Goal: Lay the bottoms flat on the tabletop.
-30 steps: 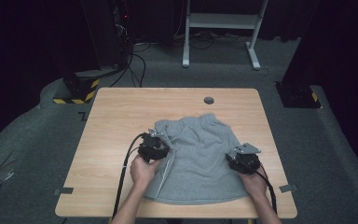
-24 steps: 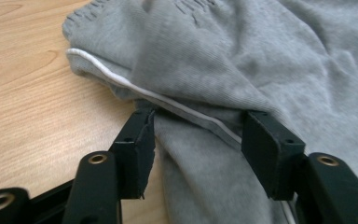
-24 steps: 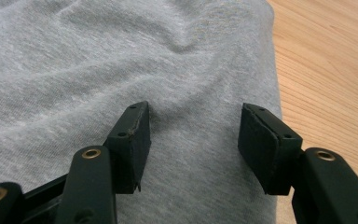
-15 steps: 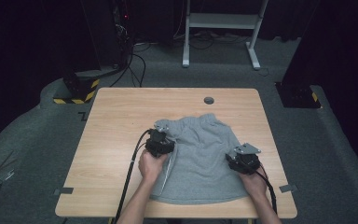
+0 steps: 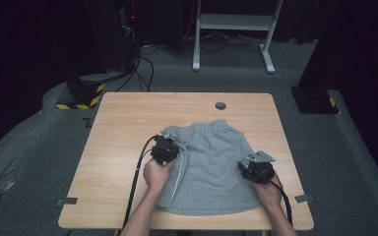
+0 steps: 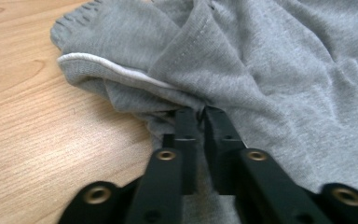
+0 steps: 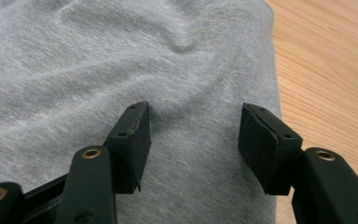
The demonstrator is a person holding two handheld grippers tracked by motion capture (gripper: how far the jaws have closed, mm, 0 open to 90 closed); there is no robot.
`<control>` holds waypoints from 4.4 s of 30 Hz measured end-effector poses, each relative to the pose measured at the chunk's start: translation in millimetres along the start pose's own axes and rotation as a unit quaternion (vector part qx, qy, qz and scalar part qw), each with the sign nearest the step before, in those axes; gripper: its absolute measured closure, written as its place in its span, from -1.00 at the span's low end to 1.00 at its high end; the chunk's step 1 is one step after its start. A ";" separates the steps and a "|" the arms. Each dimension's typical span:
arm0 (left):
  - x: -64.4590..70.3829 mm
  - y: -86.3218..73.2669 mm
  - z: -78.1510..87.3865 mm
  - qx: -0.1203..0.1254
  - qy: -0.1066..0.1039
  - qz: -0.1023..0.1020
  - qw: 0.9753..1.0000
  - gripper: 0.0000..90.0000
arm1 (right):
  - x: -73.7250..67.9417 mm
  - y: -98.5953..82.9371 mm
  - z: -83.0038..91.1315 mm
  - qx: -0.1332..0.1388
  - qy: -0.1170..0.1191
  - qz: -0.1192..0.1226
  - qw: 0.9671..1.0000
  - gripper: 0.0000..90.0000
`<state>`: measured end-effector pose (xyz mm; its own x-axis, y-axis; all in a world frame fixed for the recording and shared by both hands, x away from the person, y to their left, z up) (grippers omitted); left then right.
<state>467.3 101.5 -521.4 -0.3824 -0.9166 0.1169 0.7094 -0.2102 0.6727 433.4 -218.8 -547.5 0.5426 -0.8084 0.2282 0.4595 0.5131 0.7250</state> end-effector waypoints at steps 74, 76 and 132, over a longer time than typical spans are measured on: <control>-47.6 -69.2 50.0 -0.039 0.043 -0.007 0.998 0.72 | -1.0 0.1 0.2 0.002 -0.005 0.008 1.000 -0.02; -47.1 -68.9 49.8 -0.040 0.043 -0.012 0.998 0.85 | -1.2 0.1 0.2 0.002 -0.006 0.008 1.000 -0.03; -19.4 -83.2 58.1 0.014 0.015 -0.053 0.998 0.15 | -29.2 3.8 8.5 -0.006 0.104 0.021 0.994 0.28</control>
<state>381.3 156.5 -537.2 -0.4366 -0.8993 0.0233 0.6489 -0.2969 0.7005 413.4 -195.6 -545.9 0.6941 -0.7102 0.1177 0.4416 0.5491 0.7096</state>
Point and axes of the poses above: each handheld gripper's, and its own axes: z roughly backward along the jaws, y roughly out of its top, x roughly to its right, the point moved 4 cm from there along -z, roughly forward along the jaws, and after that the axes turned 2 degrees about z, right-handed, at the moved point
